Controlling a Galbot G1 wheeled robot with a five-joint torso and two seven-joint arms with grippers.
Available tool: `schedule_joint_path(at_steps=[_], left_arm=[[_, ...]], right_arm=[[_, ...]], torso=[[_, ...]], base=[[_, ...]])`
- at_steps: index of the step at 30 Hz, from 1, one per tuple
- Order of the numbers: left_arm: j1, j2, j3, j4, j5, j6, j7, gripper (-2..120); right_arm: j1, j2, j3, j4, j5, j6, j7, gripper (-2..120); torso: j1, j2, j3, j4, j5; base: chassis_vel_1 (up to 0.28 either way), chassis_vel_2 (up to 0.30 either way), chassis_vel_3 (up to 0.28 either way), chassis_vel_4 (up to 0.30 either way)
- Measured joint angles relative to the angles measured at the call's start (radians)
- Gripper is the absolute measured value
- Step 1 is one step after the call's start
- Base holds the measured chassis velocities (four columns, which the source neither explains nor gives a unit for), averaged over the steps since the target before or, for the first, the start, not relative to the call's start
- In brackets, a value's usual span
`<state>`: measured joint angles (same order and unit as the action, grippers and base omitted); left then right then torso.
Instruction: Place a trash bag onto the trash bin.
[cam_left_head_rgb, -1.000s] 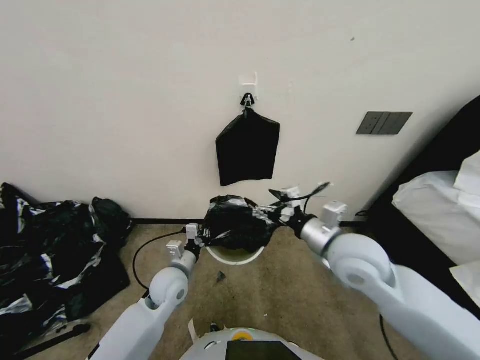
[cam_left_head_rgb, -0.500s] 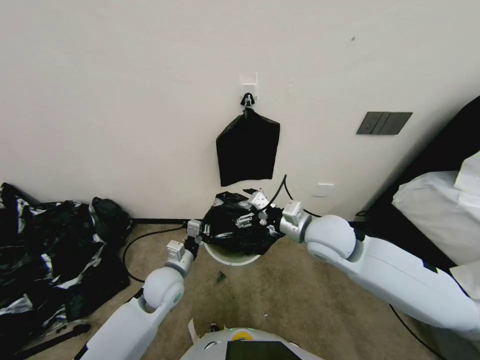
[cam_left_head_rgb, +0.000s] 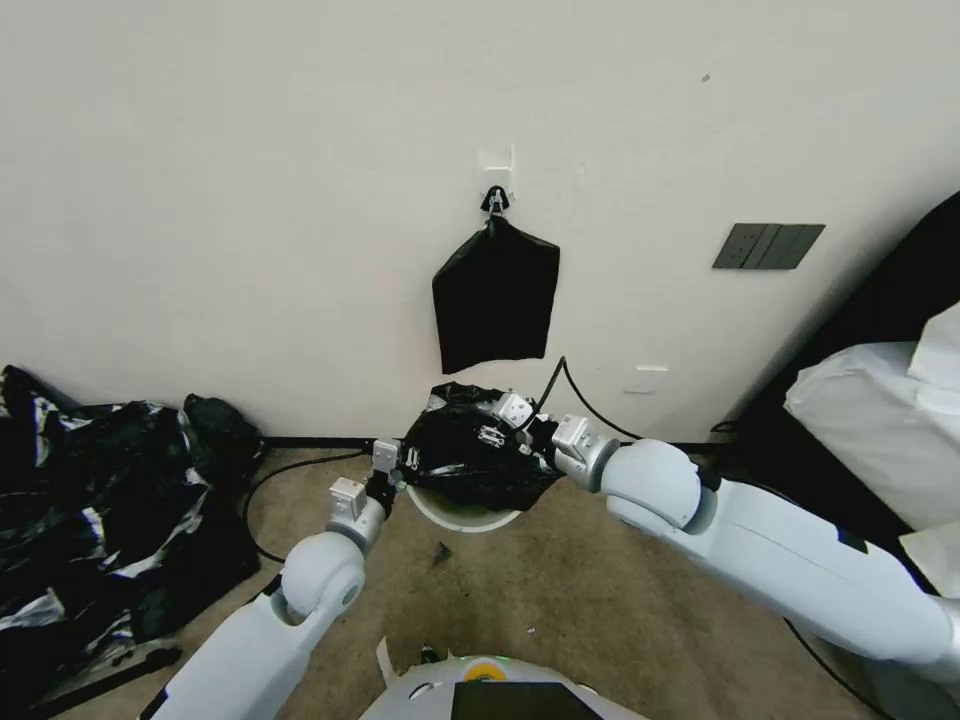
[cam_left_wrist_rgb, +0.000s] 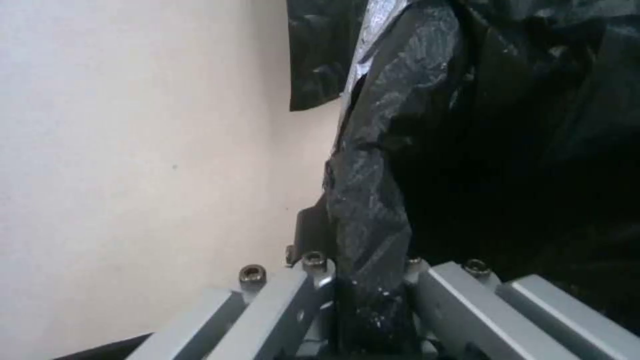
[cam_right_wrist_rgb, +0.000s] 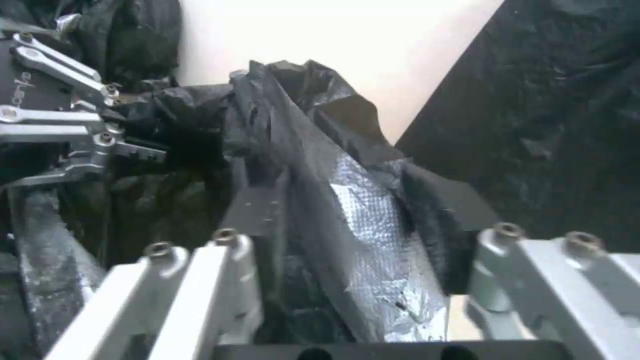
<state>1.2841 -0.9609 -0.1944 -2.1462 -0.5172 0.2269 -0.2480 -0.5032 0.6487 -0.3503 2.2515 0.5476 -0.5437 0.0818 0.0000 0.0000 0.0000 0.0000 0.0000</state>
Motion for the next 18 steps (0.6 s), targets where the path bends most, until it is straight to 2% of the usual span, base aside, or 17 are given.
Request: schedule_joint_path(at_steps=[3,4,6,11,18], left_arm=[[-0.003,0.001,0.001,0.003,-0.004,0.001,0.0,1],[-0.003,0.001,0.001,0.003,-0.004,0.001,0.0,1],[-0.003,0.001,0.001,0.004,-0.005,0.001,0.0,1],[0.003,0.001,0.004,0.007,-0.001,0.002,0.003,1],[0.018,0.0,0.009,0.002,0.034,-0.009,0.036,1]], right_arm=[[-0.015,-0.002,0.0,0.0,-0.012,0.012,0.01,25],[-0.015,-0.002,0.0,0.0,-0.012,0.012,0.01,25],[-0.016,-0.001,0.0,-0.003,-0.012,0.02,0.018,14],[0.003,0.017,0.01,-0.005,0.041,0.041,0.064,0],[0.074,0.06,0.033,-0.065,0.216,0.044,0.126,0]], torso=[[0.0,0.0,0.0,0.0,0.0],[0.0,0.0,0.0,0.0,0.0],[0.0,0.0,0.0,0.0,-0.0001],[0.0,0.0,0.0,0.0,0.0],[0.0,0.0,0.0,0.0002,-0.0001]], base=[[0.0,0.0,0.0,0.0],[0.0,0.0,0.0,0.0],[0.0,0.0,0.0,0.0],[0.0,0.0,0.0,0.0],[0.0,0.0,0.0,0.0]])
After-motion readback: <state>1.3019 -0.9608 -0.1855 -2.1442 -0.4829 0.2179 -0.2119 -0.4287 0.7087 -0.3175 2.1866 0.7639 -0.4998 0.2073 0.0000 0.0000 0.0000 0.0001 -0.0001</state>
